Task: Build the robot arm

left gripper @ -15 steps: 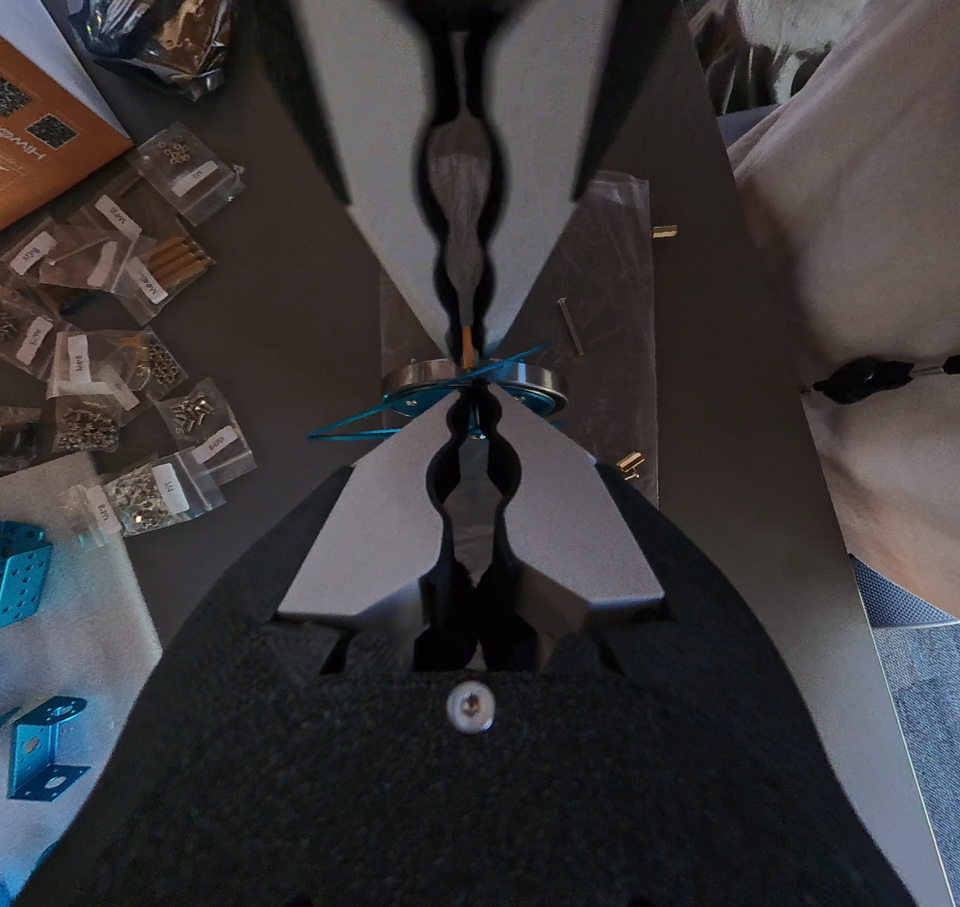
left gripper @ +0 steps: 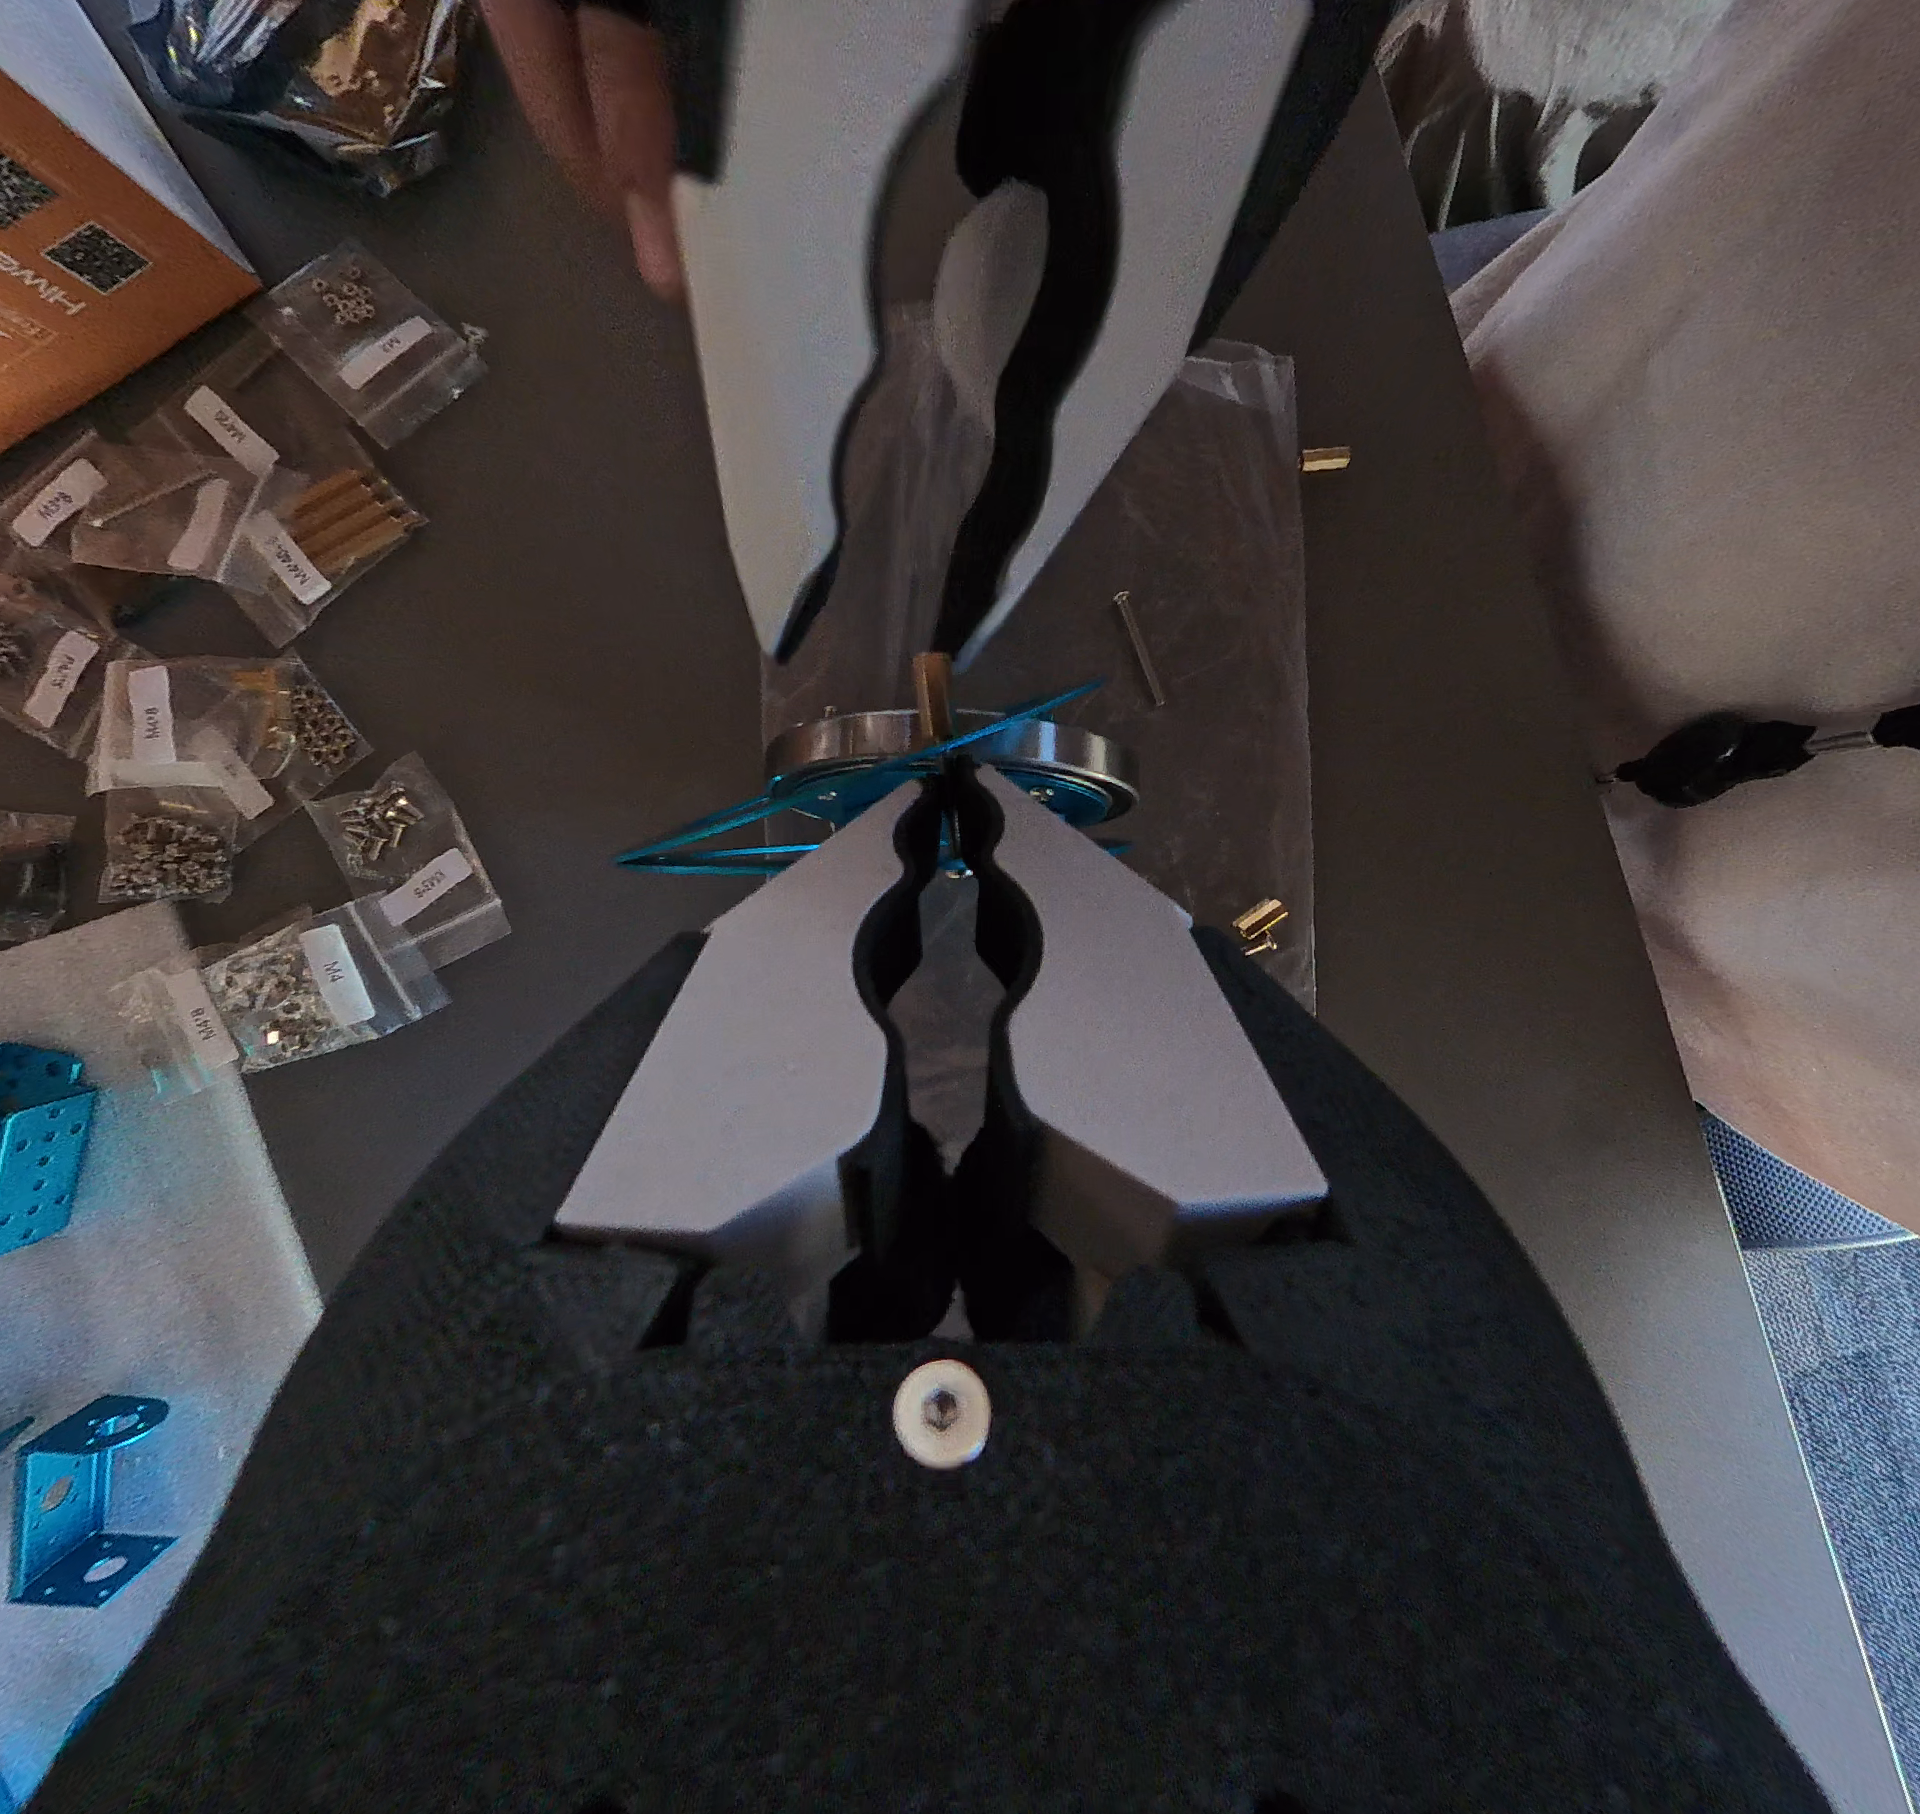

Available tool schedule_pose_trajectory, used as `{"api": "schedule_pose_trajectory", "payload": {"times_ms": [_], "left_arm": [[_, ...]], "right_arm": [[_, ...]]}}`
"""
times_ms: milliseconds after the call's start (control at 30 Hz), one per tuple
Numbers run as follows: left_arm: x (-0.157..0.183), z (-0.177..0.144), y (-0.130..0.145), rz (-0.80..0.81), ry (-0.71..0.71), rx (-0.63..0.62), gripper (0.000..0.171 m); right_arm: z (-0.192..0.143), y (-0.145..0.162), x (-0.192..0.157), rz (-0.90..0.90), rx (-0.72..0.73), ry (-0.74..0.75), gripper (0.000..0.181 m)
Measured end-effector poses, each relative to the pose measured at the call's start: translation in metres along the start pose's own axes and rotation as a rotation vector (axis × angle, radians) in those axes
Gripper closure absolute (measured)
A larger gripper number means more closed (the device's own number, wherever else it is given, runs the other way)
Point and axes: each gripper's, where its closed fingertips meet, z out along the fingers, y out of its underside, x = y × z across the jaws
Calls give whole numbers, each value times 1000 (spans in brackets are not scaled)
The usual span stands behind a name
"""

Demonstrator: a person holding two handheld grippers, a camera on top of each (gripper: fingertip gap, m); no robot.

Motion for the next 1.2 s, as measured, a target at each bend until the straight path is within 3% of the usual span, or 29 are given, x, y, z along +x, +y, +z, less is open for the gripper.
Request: {"api": "schedule_pose_trajectory", "payload": {"times_ms": [67, 133, 200, 233, 333, 433, 600, 700, 800, 933, 1033, 1100, 1200], "left_arm": [[0, 0, 0, 1, 2, -4, 169], [0, 0, 0, -1, 2, -6, 169], [0, 1, -1, 1, 7, -10, 169], [1, 2, -1, 5, 10, -14, 169], [0, 0, -1, -2, 2, -8, 169], [1, 0, -1, 0, 0, -6, 170], [0, 1, -2, 10, -11, -12, 170], [-3, 0, -1, 7, -27, -16, 170], [0, 1, -2, 5, -8, -4, 170], [1, 1, -2, 1, -1, 0, 169], [1, 2, -2, -2, -1, -2, 169], [0, 2, -2, -4, 0, -4, 169], [1, 3, -3, -4, 5, -7, 169]], "right_arm": [[2, 5, 3, -324, -85, 188, 153], [8, 7, -1, -523, -167, 262, 152], [11, 0, -7, -626, -169, 286, 162], [10, -4, -2, -659, -175, 325, 177], [10, -5, 2, -605, -211, 272, 177], [11, -2, -7, -119, -175, -15, 177], [6, -10, -24, 1000, -81, -708, 178], [5, -14, -22, 1333, 9, -916, 178], [4, -12, -24, 1123, 57, -806, 178], [3, -1, -9, 419, 50, -262, 153], [-4, -5, 3, -101, -6, 138, 153], [0, -3, -2, -360, -95, 243, 157], [8, 2, -8, -553, -196, 291, 165]]}}
